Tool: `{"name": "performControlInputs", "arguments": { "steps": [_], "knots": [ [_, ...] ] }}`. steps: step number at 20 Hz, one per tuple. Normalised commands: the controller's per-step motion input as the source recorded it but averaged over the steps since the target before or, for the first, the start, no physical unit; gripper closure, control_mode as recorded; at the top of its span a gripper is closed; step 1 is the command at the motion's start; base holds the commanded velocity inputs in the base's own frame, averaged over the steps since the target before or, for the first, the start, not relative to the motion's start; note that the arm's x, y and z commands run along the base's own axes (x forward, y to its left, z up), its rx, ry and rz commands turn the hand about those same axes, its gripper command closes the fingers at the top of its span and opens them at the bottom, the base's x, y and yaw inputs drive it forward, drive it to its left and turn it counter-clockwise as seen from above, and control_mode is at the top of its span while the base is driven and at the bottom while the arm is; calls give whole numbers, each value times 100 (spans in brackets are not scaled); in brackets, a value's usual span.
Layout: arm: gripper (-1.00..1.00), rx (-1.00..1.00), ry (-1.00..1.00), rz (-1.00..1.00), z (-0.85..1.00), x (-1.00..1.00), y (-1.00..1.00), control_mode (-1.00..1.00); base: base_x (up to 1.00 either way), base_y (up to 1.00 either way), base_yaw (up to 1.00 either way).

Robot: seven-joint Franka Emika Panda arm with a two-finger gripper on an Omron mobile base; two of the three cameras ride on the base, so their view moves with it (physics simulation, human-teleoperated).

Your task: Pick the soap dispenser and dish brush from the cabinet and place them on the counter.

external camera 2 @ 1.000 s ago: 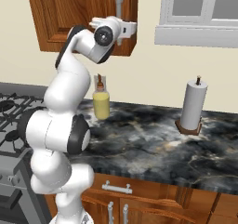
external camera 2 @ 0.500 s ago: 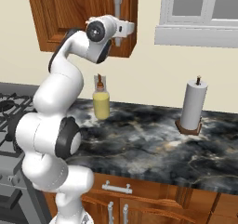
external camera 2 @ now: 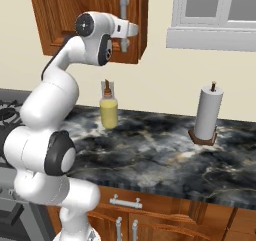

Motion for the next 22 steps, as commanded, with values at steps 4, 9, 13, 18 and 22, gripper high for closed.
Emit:
{"name": "performControlInputs", "arguments": {
  "steps": [4,9,13,18,22],
  "knots": [
    [100,0,5,-11,0,-24,32,-100,0,0,0],
    [100,0,1,-11,-1,-37,32,-100,0,0,0],
    [100,0,0,-11,-5,-51,25,-100,0,0,0],
    [100,0,0,-12,-5,-47,27,-100,0,0,0],
    [100,0,0,-12,-4,-45,30,-100,0,0,0]
  ]
}}
